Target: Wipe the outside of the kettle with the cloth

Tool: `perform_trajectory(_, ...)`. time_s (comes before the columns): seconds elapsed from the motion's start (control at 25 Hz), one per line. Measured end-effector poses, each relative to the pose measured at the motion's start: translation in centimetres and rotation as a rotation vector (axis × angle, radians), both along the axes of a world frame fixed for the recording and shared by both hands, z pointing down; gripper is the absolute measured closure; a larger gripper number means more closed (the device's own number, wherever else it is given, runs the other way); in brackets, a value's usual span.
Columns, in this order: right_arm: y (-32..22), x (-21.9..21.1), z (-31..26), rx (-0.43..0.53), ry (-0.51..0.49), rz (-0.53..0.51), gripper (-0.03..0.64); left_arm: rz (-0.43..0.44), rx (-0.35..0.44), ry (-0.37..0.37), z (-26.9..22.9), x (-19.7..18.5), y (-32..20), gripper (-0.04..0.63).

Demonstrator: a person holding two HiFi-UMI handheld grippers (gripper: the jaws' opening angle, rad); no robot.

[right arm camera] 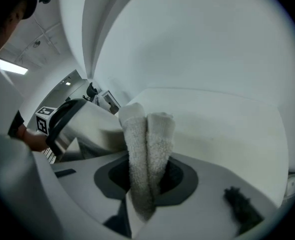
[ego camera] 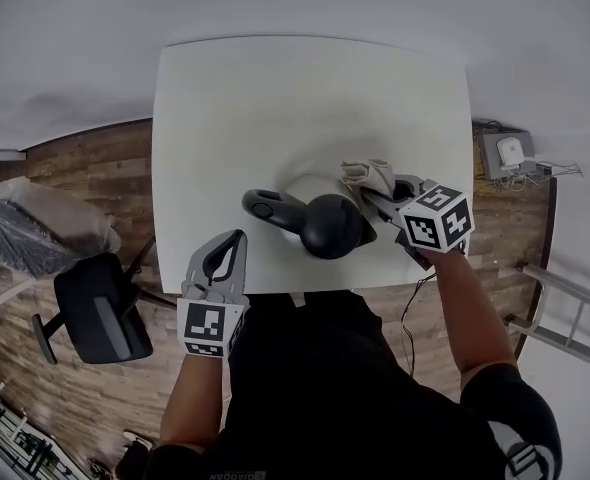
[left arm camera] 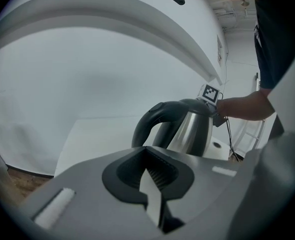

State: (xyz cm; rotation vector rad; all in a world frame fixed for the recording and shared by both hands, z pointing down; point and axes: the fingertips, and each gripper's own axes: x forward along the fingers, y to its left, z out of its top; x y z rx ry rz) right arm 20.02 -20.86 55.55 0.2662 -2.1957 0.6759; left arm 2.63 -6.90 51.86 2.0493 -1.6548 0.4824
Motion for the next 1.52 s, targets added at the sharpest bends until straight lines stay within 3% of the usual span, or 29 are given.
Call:
perform_trajectory(0.4,-1.3,-0.6,6.2,-0.088,0.116,-0.030,0.523,0.021,-0.052,0.008,3.1,-2.0,-0.6,0.588)
perform_trajectory(0.68,-1.2,-0.9,8.4,-0.107,0.201,-0.080,0.523,0.036,-0.040,0.026,3.9,-2.7,-1.6,0.588)
perform_trajectory(1.08,-1.5,-0.9,9.7,-0.134,0.244,-0.054,0.522,0.081,-0.027,0.033,4.1,-3.5,-2.6,0.589)
perform_trajectory(1.24,-1.8,-0.5,9.2,-0.140,0.182,-0.011,0.522,0.104,-0.029,0.032,4.1,-3.6,-2.8,0.588)
perform_trajectory(1.44,-3.2,0.9,2.3,-0.093,-0.071,0.154,0.522,0.195,0.009,0.035,3.7,-2.7,-3.5,0.588)
perform_trajectory(1.52,-3.2,0.4,-2.1,-0.017,-0.136,0.106,0.522,0.187,0.016,0.042,3.7,-2.8,-3.7,0.588)
